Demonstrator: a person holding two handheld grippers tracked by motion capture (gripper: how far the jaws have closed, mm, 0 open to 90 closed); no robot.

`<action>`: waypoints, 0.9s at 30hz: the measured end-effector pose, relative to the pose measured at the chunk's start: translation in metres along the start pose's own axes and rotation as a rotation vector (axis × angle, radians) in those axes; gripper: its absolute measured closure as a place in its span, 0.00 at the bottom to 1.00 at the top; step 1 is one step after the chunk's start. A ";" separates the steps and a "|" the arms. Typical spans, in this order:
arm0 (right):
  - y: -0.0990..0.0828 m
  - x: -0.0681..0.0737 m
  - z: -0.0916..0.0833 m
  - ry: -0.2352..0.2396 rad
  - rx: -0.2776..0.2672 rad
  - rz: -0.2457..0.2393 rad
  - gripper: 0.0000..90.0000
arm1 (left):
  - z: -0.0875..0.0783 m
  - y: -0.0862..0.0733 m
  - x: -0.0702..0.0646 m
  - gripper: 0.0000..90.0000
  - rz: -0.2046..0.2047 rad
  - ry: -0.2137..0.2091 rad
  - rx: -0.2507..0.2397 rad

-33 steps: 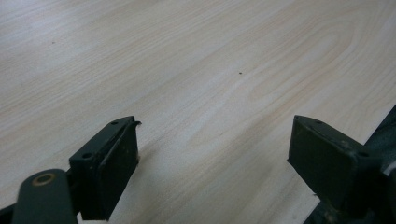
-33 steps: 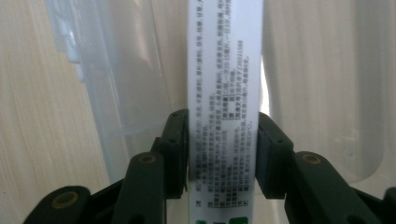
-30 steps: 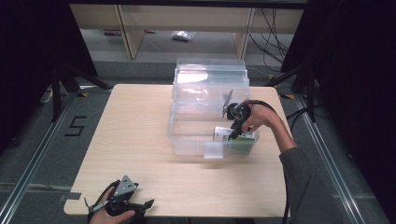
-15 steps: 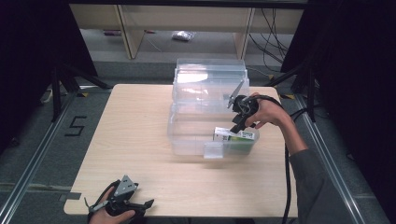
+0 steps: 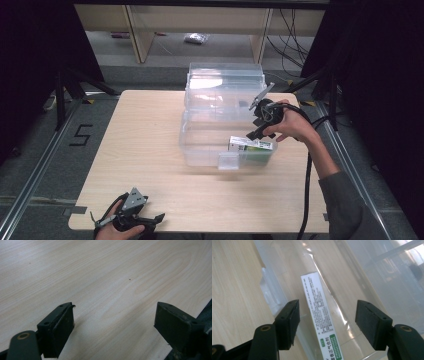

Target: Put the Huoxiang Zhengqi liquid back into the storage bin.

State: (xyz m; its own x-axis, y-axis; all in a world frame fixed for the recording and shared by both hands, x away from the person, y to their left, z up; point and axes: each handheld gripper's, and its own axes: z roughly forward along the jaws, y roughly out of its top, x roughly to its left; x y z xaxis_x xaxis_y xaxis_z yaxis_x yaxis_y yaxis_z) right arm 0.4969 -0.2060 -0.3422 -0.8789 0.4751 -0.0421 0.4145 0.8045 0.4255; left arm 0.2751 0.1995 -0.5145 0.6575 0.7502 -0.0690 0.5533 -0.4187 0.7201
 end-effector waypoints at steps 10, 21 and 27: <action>-0.019 0.010 -0.005 -0.027 -0.103 0.069 0.36 | 0.000 0.000 0.000 0.17 -0.006 -0.001 -0.006; -0.032 0.024 -0.003 -0.030 -0.187 0.112 0.34 | 0.000 0.000 0.000 0.17 -0.007 -0.001 -0.005; -0.036 0.030 -0.005 -0.033 -0.218 0.152 0.33 | -0.001 0.000 0.000 0.17 -0.002 -0.001 0.000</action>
State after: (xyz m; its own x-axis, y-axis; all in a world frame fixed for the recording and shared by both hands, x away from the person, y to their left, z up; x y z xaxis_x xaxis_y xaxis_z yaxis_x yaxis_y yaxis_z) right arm 0.4544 -0.2227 -0.3543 -0.8006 0.5992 0.0094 0.4776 0.6285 0.6139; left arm 0.2748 0.1994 -0.5138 0.6566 0.7508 -0.0712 0.5546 -0.4168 0.7202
